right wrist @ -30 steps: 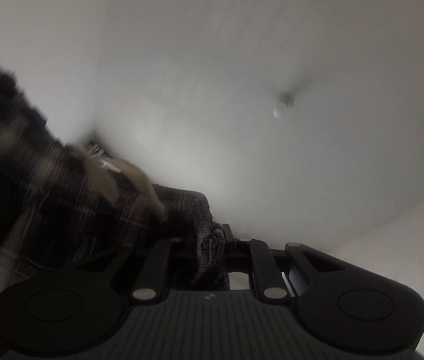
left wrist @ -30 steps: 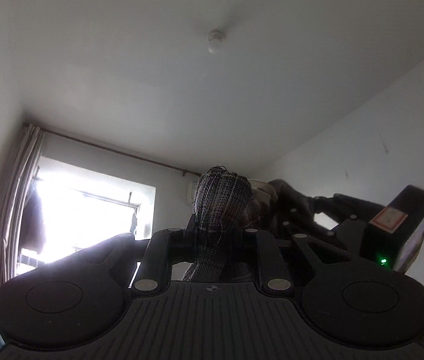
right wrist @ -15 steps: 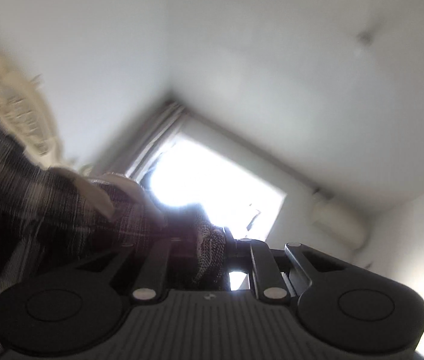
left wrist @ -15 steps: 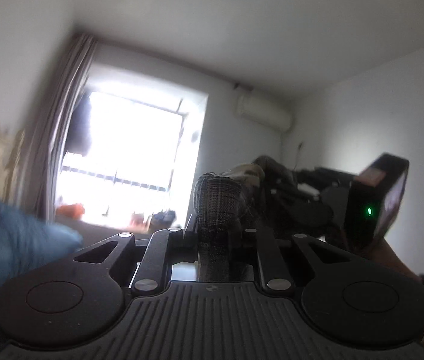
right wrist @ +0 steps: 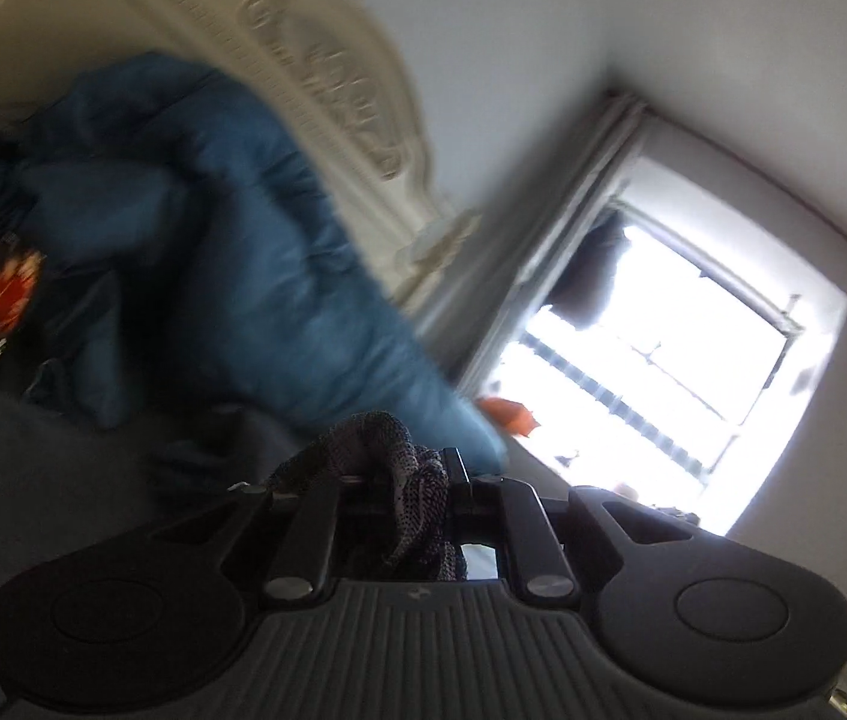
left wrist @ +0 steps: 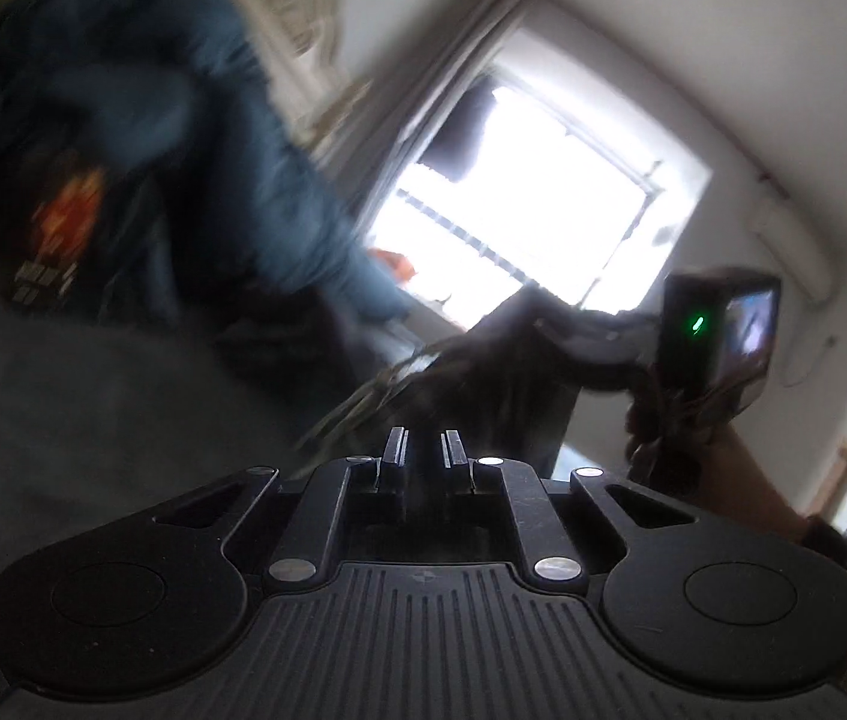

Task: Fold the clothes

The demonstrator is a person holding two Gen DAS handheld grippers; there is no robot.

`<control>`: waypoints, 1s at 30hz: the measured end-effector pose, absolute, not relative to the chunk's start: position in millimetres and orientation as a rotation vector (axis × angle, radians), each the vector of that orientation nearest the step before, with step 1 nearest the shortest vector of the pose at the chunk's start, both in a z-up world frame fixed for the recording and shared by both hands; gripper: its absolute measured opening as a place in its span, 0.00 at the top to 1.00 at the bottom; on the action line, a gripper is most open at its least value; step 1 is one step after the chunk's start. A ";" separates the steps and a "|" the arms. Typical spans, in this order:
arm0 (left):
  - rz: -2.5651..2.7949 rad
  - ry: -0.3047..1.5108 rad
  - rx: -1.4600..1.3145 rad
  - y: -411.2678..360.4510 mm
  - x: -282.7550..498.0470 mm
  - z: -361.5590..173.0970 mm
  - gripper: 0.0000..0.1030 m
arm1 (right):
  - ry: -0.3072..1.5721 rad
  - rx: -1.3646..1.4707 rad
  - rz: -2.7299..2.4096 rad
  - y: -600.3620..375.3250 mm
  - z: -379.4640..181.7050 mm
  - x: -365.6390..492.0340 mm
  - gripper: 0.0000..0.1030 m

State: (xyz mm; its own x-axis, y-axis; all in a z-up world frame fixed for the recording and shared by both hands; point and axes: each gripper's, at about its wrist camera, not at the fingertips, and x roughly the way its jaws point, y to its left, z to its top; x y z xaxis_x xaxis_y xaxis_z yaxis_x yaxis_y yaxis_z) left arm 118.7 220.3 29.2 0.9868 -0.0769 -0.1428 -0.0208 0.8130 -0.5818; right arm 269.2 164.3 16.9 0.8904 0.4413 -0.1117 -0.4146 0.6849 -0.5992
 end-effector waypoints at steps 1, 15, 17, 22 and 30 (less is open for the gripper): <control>-0.020 0.196 -0.636 227.1 124.8 18.0 0.91 | -0.028 -0.668 0.496 177.1 3.1 270.4 0.86; -0.088 0.359 -0.700 253.2 182.8 -31.4 0.63 | 0.035 -0.521 0.531 96.0 45.4 296.6 0.86; -0.159 0.336 -0.733 254.6 177.4 -34.4 0.62 | -0.008 -0.517 0.573 73.4 59.0 268.8 0.86; -0.211 0.283 -0.799 259.4 152.7 -33.6 0.58 | -0.112 -0.577 0.668 32.8 89.9 196.2 0.86; -0.538 0.054 -0.715 237.1 77.1 8.0 0.32 | -0.250 -0.532 0.794 -11.7 157.4 106.7 0.86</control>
